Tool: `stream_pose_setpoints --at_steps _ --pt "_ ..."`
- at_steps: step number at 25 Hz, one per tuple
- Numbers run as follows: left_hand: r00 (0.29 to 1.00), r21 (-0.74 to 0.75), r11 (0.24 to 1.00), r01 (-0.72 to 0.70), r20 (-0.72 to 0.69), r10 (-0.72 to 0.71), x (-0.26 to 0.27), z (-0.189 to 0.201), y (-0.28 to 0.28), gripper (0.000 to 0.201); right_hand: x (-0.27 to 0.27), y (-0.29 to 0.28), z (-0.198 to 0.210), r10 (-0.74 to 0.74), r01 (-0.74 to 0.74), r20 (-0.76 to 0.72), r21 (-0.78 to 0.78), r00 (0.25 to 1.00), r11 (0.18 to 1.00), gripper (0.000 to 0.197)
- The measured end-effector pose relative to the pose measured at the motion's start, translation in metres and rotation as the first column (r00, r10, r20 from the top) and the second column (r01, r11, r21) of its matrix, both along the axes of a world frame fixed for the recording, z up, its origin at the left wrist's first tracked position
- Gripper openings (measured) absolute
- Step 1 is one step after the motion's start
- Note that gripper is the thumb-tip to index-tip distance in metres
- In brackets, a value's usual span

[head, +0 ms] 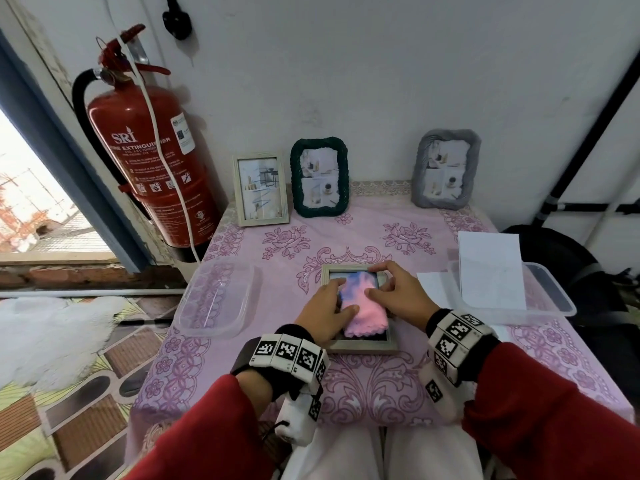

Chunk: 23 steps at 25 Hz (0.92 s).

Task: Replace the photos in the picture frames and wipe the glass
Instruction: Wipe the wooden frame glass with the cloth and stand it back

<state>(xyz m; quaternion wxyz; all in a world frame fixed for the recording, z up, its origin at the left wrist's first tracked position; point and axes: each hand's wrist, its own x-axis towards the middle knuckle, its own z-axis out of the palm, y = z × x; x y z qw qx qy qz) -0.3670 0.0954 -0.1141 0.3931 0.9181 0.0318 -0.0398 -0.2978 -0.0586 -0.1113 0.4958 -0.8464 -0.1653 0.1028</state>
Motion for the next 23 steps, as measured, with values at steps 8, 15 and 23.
stream_pose_setpoints --at_steps 8,15,23 --pt "0.997 -0.227 0.973 -0.043 0.049 0.055 -0.001 -0.006 0.001 0.058 -0.013 0.0 0.013 0.112 -0.101 -0.043 0.208 0.993 0.973 0.049" --pt "0.995 -0.626 0.778 -0.053 0.029 0.092 -0.007 0.0 -0.002 0.046 -0.011 0.003 0.016 0.105 -0.035 -0.156 0.399 0.982 0.916 0.04" --pt "0.967 -0.503 0.862 -0.066 0.18 0.179 -0.011 0.02 0.028 0.056 -0.006 0.01 0.014 -0.029 0.052 -0.066 0.386 0.997 0.921 0.027"
